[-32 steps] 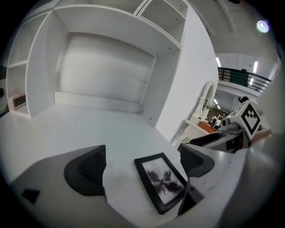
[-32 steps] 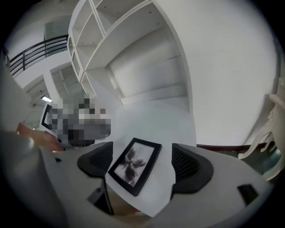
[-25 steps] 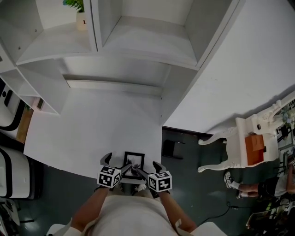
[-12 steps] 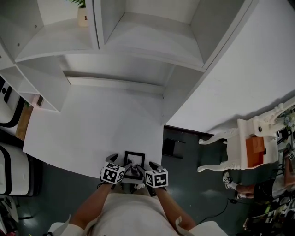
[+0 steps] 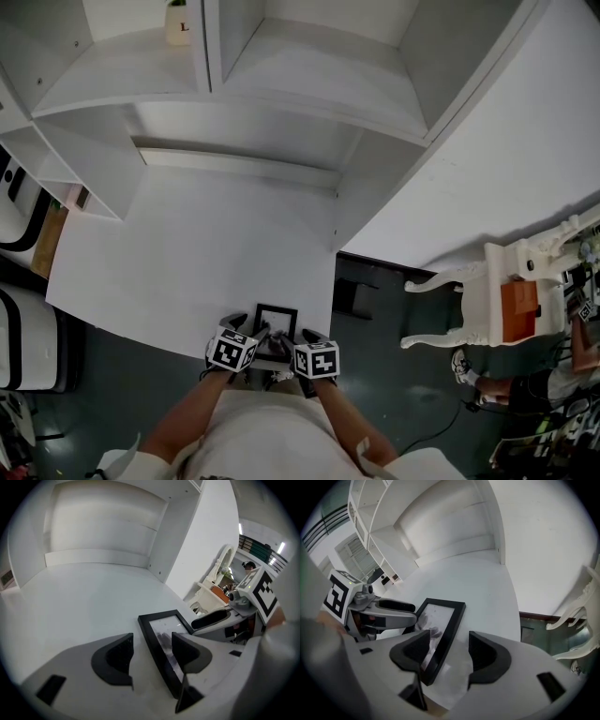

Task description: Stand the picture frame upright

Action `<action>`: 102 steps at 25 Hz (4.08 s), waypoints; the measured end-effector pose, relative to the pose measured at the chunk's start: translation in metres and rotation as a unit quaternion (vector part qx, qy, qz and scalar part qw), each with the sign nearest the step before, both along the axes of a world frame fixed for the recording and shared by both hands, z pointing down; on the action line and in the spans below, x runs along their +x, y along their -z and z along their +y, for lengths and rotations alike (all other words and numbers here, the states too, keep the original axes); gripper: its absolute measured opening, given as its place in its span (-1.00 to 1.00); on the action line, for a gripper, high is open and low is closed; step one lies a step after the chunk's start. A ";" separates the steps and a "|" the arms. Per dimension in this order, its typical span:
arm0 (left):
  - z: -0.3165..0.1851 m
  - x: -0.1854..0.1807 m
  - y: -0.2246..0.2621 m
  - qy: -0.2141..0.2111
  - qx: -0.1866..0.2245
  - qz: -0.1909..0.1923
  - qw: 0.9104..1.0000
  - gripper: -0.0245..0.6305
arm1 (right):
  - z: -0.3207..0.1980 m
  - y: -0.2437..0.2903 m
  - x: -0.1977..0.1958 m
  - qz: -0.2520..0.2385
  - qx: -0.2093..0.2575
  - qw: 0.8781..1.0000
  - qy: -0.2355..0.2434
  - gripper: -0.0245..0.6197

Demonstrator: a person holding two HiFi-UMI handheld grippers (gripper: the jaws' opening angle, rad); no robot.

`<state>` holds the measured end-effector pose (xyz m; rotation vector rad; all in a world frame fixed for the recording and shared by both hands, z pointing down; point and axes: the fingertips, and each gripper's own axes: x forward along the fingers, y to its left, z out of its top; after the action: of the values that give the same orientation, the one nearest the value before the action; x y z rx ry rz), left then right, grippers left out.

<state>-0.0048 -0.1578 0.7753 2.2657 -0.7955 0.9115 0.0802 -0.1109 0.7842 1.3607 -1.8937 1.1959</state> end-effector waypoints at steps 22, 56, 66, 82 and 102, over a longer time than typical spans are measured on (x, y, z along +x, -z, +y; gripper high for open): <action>0.009 0.004 -0.009 -0.009 -0.019 -0.029 0.999 -0.36 | -0.002 -0.001 0.002 0.007 -0.008 1.000 -0.002 -0.18; 0.003 -0.002 0.008 0.022 0.005 -0.011 1.000 -0.56 | -0.008 0.010 -0.011 -0.002 0.015 1.000 -0.012 -0.58; -0.002 -0.002 0.026 0.029 0.035 0.006 0.999 -0.64 | -0.014 0.025 -0.006 0.004 0.047 0.999 -0.024 -0.61; -0.001 -0.004 0.049 0.040 0.070 0.025 0.996 -0.65 | -0.012 0.050 -0.006 -0.002 0.087 0.996 -0.035 -0.63; -0.021 -0.014 0.111 0.067 0.139 0.065 0.986 -0.66 | -0.033 0.111 -0.013 -0.005 0.166 0.985 -0.033 -0.66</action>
<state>-0.0188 -0.1792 0.6641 2.4444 -1.0570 0.6139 0.0669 -0.1437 0.6734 1.6014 -2.1410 0.9449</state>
